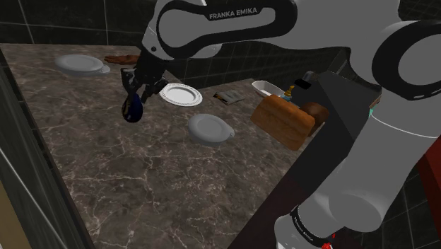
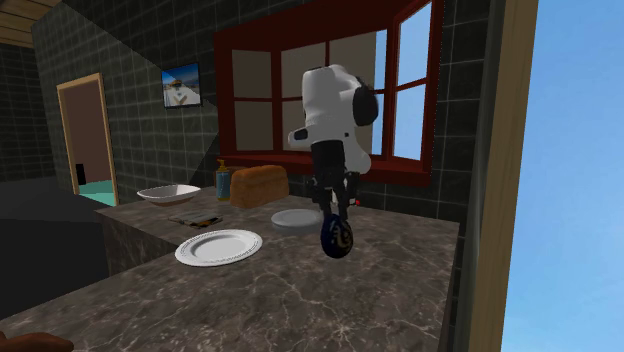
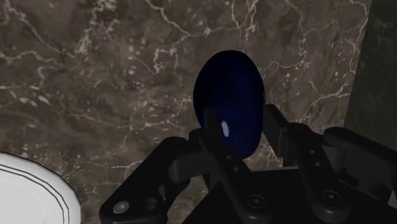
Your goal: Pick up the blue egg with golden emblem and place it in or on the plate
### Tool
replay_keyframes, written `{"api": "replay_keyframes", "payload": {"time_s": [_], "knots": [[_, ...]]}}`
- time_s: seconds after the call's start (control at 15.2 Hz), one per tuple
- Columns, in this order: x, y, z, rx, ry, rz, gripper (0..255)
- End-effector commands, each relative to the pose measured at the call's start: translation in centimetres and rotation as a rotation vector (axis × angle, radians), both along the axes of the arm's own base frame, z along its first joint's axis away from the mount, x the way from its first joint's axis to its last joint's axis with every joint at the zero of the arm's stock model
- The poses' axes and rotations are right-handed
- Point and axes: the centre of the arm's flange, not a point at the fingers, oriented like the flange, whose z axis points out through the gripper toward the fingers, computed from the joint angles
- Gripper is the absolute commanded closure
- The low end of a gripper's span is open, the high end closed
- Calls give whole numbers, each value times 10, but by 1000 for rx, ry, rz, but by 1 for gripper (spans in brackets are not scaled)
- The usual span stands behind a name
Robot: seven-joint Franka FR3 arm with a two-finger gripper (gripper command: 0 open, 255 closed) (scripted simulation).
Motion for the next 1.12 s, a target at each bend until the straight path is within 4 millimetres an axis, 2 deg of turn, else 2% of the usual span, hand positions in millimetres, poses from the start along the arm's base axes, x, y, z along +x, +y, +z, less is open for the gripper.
{"api": "replay_keyframes", "payload": {"time_s": [0.0, 0.4, 1.06], "knots": [[0, 0, 11, 0, 0, 0, 255], [0, 0, 42, 0, 0, 0, 255], [66, -114, 53, 0, 0, 0, 255]]}}
